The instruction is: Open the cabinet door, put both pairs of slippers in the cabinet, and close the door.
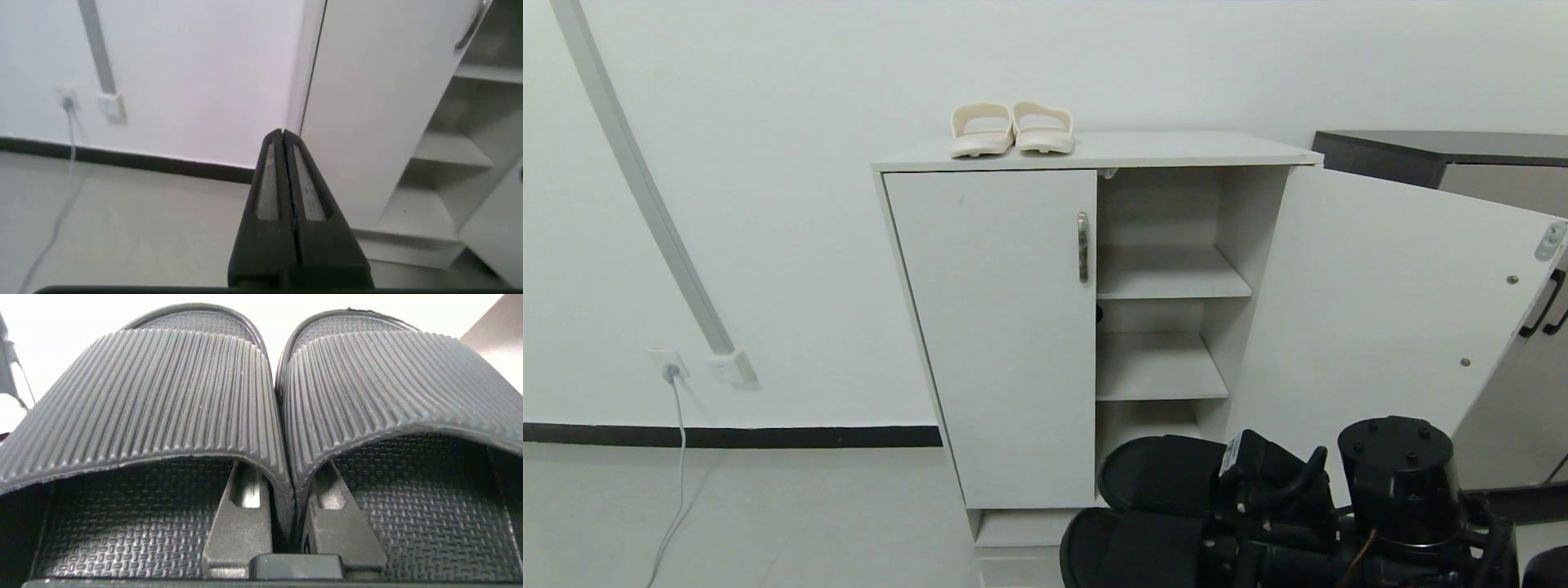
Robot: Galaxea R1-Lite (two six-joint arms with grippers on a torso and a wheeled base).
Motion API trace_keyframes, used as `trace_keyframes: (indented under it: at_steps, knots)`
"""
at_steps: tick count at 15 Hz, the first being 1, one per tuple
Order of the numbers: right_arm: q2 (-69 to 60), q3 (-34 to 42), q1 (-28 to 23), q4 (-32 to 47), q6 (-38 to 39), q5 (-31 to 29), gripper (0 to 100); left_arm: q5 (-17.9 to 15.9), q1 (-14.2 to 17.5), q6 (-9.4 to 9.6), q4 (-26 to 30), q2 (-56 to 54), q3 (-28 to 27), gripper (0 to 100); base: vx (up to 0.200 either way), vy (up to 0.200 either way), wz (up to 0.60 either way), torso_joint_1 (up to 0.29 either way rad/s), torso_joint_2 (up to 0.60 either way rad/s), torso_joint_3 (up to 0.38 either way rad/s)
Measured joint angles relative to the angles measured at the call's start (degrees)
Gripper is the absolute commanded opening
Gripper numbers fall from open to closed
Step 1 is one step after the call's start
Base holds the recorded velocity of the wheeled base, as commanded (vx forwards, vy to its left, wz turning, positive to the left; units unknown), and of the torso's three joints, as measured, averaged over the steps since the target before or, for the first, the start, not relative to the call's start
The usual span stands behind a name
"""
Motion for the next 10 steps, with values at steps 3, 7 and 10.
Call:
trace_keyframes:
  at_steps: [3,7,10]
  knots:
    - [0.02,0.06,-0.06,-0.05,-0.05,-0.09,0,-5.11,2.47,2.89,-1.28,-6.72,6.75,0,0.000,0.000,0.00,0.000,0.00,0.000]
    - [0.11,-0.11,-0.06,-0.02,0.02,-0.24,0,-13.51,3.02,6.31,-1.37,-9.18,9.65,0,0.000,0.000,0.00,0.000,0.00,0.000]
    - [1.72,-3.55,0.74,0.00,5.07,-10.35,0,-13.51,3.06,4.36,-1.28,-9.58,9.86,0,0.000,0.000,0.00,0.000,0.00,0.000]
